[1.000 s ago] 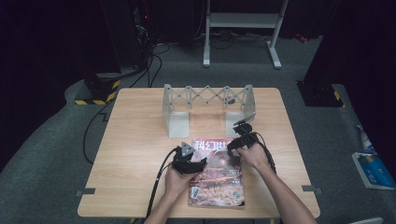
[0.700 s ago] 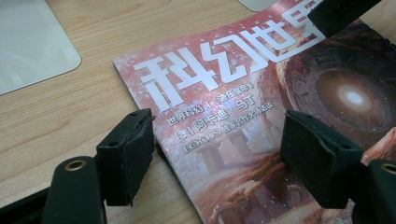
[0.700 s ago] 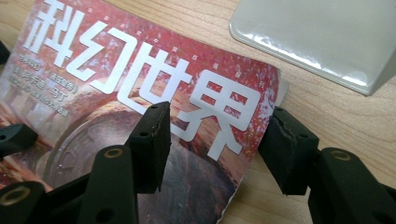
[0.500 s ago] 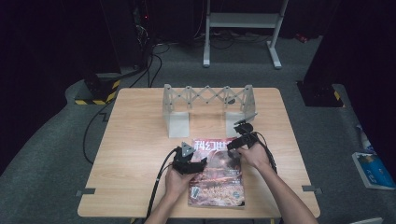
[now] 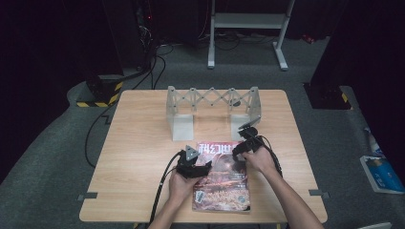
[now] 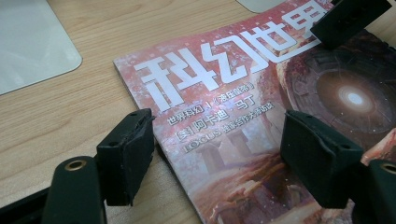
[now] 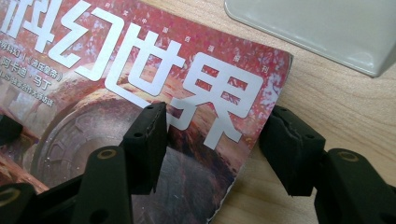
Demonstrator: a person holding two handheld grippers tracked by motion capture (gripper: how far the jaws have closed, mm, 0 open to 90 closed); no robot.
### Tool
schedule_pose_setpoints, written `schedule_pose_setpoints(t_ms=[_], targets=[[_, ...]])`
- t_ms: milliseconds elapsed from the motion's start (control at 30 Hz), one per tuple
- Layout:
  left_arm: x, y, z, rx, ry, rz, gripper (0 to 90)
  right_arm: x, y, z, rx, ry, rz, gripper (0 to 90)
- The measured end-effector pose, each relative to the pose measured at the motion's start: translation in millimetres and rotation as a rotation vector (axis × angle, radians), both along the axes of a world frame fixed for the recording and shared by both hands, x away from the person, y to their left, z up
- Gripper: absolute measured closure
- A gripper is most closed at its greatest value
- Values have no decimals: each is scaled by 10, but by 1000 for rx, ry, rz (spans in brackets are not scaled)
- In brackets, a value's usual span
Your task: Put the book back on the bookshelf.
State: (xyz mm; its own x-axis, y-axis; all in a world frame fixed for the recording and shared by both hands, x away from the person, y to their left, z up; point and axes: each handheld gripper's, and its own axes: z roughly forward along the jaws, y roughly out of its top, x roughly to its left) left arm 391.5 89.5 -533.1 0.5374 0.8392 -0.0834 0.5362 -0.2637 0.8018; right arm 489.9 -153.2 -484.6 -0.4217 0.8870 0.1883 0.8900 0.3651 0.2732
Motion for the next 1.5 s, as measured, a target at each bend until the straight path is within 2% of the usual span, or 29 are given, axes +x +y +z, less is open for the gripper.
schedule_pose_setpoints(t_ms=[200,400,667,767,933,1100,1367,1500], targets=[[0,-3,0,0,0,2,259,5,-17,1,20,7,-16,430],[-2,-5,-1,0,-1,3,259,-16,-76,-12,57,-11,-25,459],[-4,-13,-2,1,-2,10,258,-38,-118,8,77,-12,-19,491],[-5,-15,-1,1,-2,11,258,-46,-141,44,113,-18,-18,504],[-6,-17,-1,2,-3,13,257,-67,-131,63,115,-29,-8,506],[-5,-23,-1,3,-4,17,258,-71,-159,57,147,-9,-10,511],[-7,-24,-1,3,-4,20,257,-77,-131,70,153,-27,-16,519],[-7,-23,-2,2,-4,19,257,-92,-140,89,155,-24,3,525]])
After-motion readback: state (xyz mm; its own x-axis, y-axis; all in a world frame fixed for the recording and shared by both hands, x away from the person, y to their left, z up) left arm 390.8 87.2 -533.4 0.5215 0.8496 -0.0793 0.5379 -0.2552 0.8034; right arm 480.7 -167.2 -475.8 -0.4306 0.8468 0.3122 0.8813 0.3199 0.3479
